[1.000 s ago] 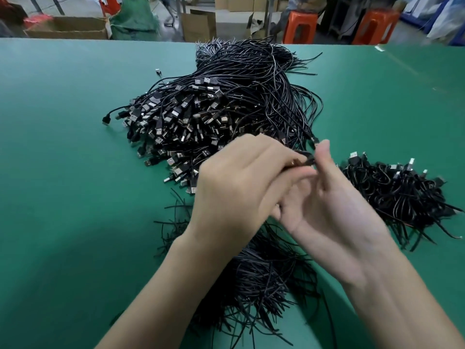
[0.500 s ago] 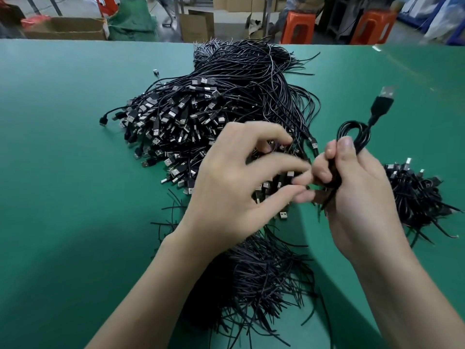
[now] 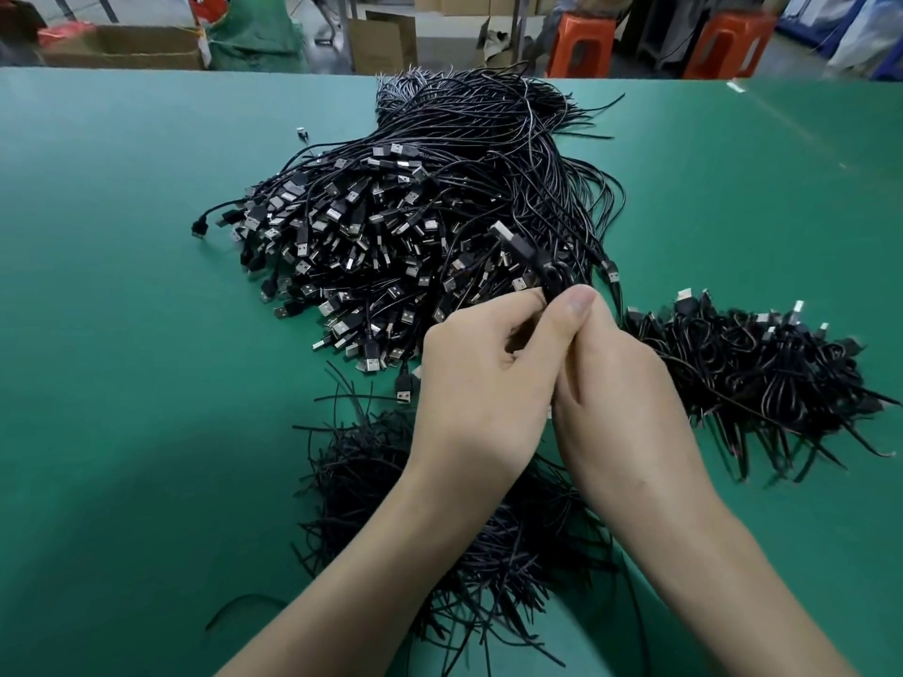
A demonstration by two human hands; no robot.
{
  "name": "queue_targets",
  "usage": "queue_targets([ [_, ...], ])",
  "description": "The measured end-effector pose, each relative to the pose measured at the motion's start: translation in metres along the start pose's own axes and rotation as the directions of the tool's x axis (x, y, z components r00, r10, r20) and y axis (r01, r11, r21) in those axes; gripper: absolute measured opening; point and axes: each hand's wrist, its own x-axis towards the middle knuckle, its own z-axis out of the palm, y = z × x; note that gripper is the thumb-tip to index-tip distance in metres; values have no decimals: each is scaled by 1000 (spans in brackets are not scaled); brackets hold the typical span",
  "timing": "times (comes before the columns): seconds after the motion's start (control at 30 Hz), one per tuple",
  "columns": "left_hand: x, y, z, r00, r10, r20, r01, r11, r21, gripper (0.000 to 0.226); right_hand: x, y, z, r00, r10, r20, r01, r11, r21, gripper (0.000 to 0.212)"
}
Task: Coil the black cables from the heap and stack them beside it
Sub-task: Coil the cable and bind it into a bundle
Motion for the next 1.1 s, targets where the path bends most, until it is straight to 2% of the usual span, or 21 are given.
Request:
queue_targets([
  [0.1, -3, -1, 1, 996, 68, -57, -69, 998, -15, 53, -1, -2, -3, 999, -4, 38, 0, 994, 111, 30],
  [0.23, -4, -5, -2, 984, 121, -127, -134, 986, -103, 48, 3, -8, -11, 979, -65, 192, -18, 915, 402, 22],
  [0.3, -3, -7, -4, 979, 150, -139, -167, 979, -120, 45, 7, -7, -15, 954, -87, 286, -96, 817, 569, 18],
  [0.37, -1, -8, -6, 976, 163, -144, -182, 975, -127, 42, 10, -2, -19, 920, -90, 381, -231, 662, 713, 14],
  [0.47, 4, -10, -10, 984, 122, -127, -140, 980, -141, 35, 12, 6, -22, 848, -141, 511, -384, 501, 776, 34],
  [0.57, 10, -11, -16, 994, 81, -73, -91, 984, -153, 27, 11, 7, -23, 837, -167, 522, -422, 411, 808, 37],
  [0.73, 13, -11, -22, 997, 62, 42, -52, 977, -208, 29, 9, 3, -16, 848, -121, 516, -388, 522, 759, 48],
  [0.83, 17, -14, -28, 995, 86, 60, -71, 975, -208, 32, 8, 2, -15, 874, -123, 469, -335, 547, 767, 40],
  [1.03, 22, -11, -38, 982, 117, 147, -87, 976, -197, 23, 8, 1, -10, 938, -106, 331, -165, 702, 693, 35],
  [1.1, 23, -9, -45, 973, 128, 190, -106, 987, -121, 24, 8, 2, -9, 949, -90, 303, -134, 753, 645, 35],
])
